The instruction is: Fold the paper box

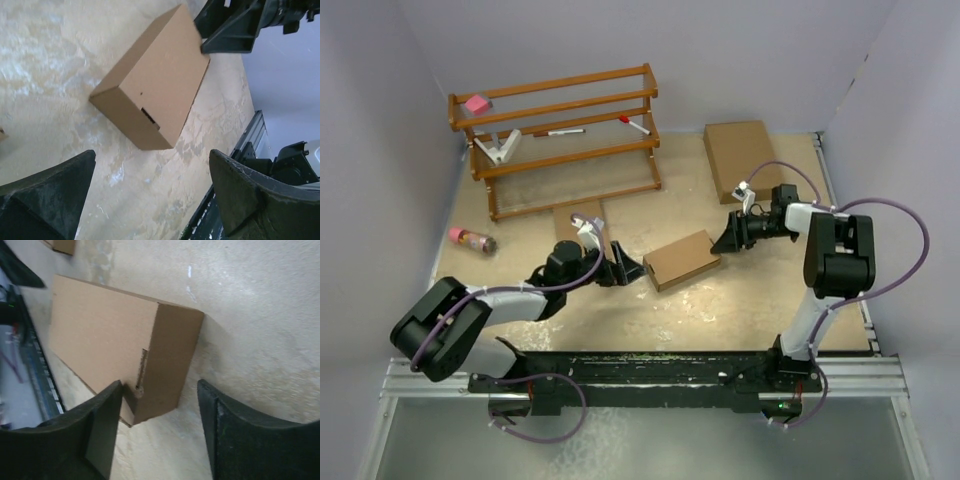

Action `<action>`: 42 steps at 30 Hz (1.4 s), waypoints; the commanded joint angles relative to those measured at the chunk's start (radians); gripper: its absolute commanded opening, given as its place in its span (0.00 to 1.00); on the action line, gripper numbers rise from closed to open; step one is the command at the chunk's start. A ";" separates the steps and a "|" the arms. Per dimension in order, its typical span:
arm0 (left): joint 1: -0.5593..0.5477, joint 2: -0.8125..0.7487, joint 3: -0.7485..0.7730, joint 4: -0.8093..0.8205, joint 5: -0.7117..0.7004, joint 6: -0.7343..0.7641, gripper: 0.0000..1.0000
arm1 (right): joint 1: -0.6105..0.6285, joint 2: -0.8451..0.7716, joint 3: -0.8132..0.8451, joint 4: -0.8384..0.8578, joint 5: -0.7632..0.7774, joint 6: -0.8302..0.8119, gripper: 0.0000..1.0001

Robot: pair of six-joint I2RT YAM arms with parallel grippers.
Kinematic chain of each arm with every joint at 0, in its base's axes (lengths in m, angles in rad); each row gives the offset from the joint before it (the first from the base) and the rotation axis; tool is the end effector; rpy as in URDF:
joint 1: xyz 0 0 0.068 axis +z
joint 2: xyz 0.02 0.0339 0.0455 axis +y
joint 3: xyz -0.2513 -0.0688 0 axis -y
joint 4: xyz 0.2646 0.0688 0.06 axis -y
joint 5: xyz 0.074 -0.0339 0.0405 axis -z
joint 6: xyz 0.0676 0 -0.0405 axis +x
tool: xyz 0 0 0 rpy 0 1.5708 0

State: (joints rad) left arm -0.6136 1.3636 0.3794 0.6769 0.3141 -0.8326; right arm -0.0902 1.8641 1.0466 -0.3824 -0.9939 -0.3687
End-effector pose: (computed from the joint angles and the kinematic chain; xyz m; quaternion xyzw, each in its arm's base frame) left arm 0.2304 -0.1878 0.1304 0.0047 0.8024 -0.4806 0.3538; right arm 0.3613 0.0242 0.0988 -0.2070 0.8434 0.4194 0.2644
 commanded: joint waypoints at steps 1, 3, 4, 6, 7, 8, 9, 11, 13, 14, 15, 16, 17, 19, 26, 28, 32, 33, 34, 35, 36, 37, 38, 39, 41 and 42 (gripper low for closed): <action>-0.031 0.062 -0.025 0.128 -0.045 -0.147 0.98 | -0.001 0.035 0.052 -0.098 -0.116 -0.022 0.55; -0.037 0.099 -0.030 0.154 -0.055 -0.180 0.98 | -0.013 0.051 0.051 -0.112 -0.142 -0.011 0.49; -0.039 0.114 -0.033 0.170 -0.060 -0.200 0.98 | -0.023 0.057 0.049 -0.109 -0.149 -0.008 0.47; -0.043 0.145 -0.043 0.222 -0.066 -0.234 0.98 | -0.042 0.081 0.048 -0.114 -0.157 -0.009 0.43; -0.048 0.163 -0.046 0.252 -0.067 -0.250 0.98 | -0.052 0.093 0.053 -0.118 -0.170 -0.010 0.42; -0.053 0.182 -0.048 0.288 -0.066 -0.262 0.98 | -0.061 0.111 0.058 -0.124 -0.175 -0.015 0.40; -0.058 0.204 -0.044 0.316 -0.065 -0.275 0.98 | -0.067 0.126 0.064 -0.128 -0.176 -0.021 0.37; -0.072 0.246 -0.037 0.375 -0.063 -0.303 0.98 | -0.070 0.147 0.068 -0.141 -0.180 -0.013 0.34; -0.088 0.292 -0.036 0.434 -0.079 -0.338 0.98 | -0.081 0.162 0.066 -0.129 -0.182 0.012 0.33; -0.096 0.316 -0.037 0.470 -0.085 -0.353 0.98 | -0.088 0.170 0.067 -0.127 -0.182 0.018 0.33; -0.104 0.342 -0.037 0.504 -0.092 -0.368 0.98 | -0.097 0.180 0.068 -0.127 -0.183 0.019 0.31; -0.109 0.367 -0.034 0.537 -0.097 -0.389 0.98 | -0.106 0.188 0.069 -0.129 -0.182 0.021 0.31; -0.117 0.393 -0.030 0.568 -0.102 -0.404 0.98 | -0.116 0.196 0.070 -0.125 -0.177 0.021 0.31; -0.135 0.448 -0.020 0.629 -0.122 -0.432 0.98 | -0.132 0.210 0.073 -0.124 -0.174 0.014 0.30; -0.168 0.522 0.033 0.712 -0.185 -0.451 0.98 | -0.135 0.205 0.077 -0.113 -0.157 0.006 0.30; -0.172 0.522 0.040 0.730 -0.198 -0.449 0.98 | -0.135 0.205 0.078 -0.114 -0.154 0.005 0.30; -0.173 0.499 0.015 0.764 -0.196 -0.434 0.97 | -0.135 0.207 0.077 -0.114 -0.152 0.006 0.30; -0.173 0.489 -0.003 0.777 -0.201 -0.432 0.97 | -0.135 0.209 0.079 -0.113 -0.153 0.006 0.30; -0.173 0.482 -0.023 0.794 -0.207 -0.432 0.97 | -0.135 0.209 0.079 -0.115 -0.153 0.004 0.29; -0.173 0.473 -0.047 0.813 -0.215 -0.432 0.97 | -0.135 0.210 0.079 -0.115 -0.153 0.003 0.29; -0.173 0.468 -0.068 0.830 -0.221 -0.434 0.97 | -0.134 0.211 0.079 -0.115 -0.153 0.003 0.30; -0.173 0.465 -0.085 0.843 -0.222 -0.434 0.97 | -0.135 0.212 0.079 -0.115 -0.153 0.002 0.30; -0.173 0.465 -0.089 0.850 -0.221 -0.433 0.97 | -0.135 0.212 0.080 -0.114 -0.152 0.002 0.29; -0.173 0.464 -0.085 0.852 -0.219 -0.435 0.97 | -0.135 0.213 0.081 -0.115 -0.152 0.001 0.29; -0.173 0.473 -0.062 0.849 -0.209 -0.434 0.97 | -0.135 0.214 0.082 -0.119 -0.153 -0.003 0.29; -0.173 0.479 -0.047 0.840 -0.203 -0.434 0.97 | -0.135 0.214 0.082 -0.119 -0.153 -0.003 0.29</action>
State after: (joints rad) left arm -0.7822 1.8580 0.2989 1.4029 0.1181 -1.2713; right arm -0.2295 2.0598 1.1179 -0.5213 -1.2552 -0.3256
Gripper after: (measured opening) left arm 0.972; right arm 0.299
